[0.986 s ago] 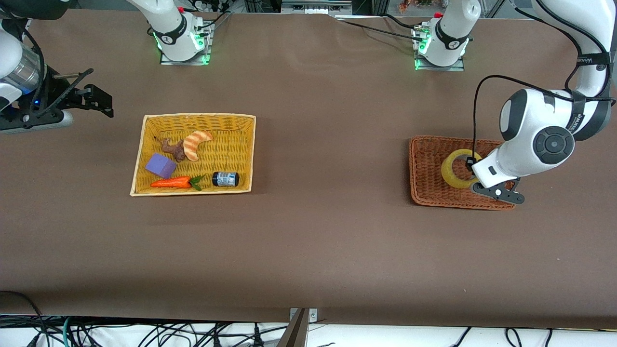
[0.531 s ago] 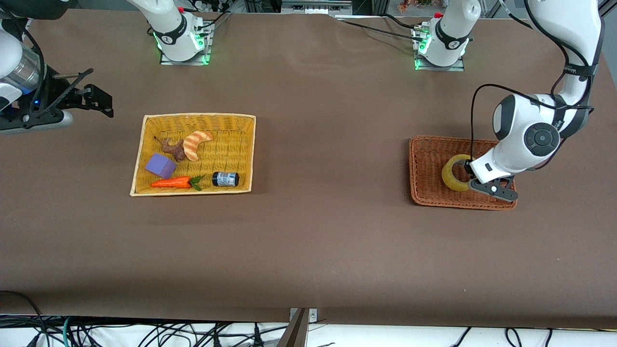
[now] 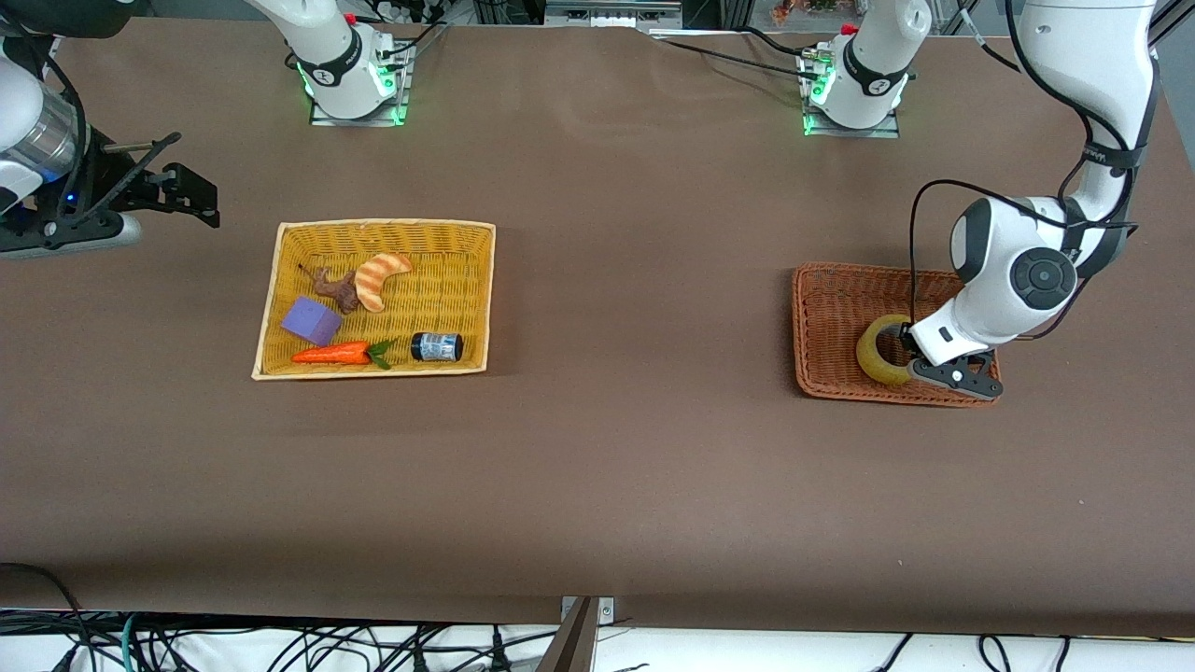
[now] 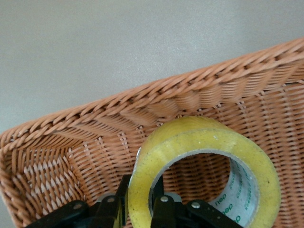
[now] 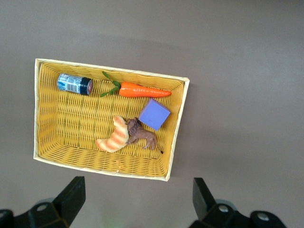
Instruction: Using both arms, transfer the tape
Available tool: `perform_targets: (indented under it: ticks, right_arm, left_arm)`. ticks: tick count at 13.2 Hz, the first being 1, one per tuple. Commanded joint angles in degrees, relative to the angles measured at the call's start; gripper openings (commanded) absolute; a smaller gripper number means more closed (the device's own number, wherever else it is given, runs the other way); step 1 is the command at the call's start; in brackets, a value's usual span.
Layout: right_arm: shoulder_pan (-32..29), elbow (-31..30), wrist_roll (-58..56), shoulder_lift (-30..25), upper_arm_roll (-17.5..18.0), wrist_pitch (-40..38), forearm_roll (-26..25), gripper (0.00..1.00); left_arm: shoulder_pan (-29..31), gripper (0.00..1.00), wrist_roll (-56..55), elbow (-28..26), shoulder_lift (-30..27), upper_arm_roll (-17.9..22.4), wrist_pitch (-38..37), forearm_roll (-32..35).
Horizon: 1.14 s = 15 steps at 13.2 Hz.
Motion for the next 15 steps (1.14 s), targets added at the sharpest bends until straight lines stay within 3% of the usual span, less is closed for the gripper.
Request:
perform_targets:
  ticks: [1, 2, 3, 6, 10, 15]
  right_arm:
    - [0.03, 0.42, -0.67, -0.63, -0.22, -1.01, 0.56, 1.00]
    - [0.03, 0.42, -0.67, -0.63, -0.22, -1.01, 0.56, 1.00]
    - [0.03, 0.42, -0.76, -0.63, -0.22, -1.01, 0.56, 1.00]
    - [0.03, 0.42, -0.67, -0.63, -0.22, -1.01, 0.47, 1.00]
    - [0.03, 0.51, -0.67, -0.63, -0.22, -1.01, 0.47, 1.00]
    - [0.03, 0.68, -0.67, -0.63, -0.22, -1.01, 0.56, 1.00]
  left_arm:
    - [-0.06, 0.68, 1.18, 2.75, 0.40, 0.07, -0.79, -1.69]
    - [-0.06, 0.89, 1.10, 3.28, -0.04, -0.02, -2.18, -1.86]
    - [-0.06, 0.99, 1.10, 4.59, -1.00, -0.10, -5.33, -3.17]
    - [-0.23, 1.00, 0.40, 13.27, -3.64, -0.28, -24.27, -14.66]
    - [-0.76, 1.00, -11.52, 30.32, -4.96, -0.37, -47.42, -15.05]
    - [-0.67, 1.00, -13.94, 34.22, -14.35, -0.11, -51.94, -11.97]
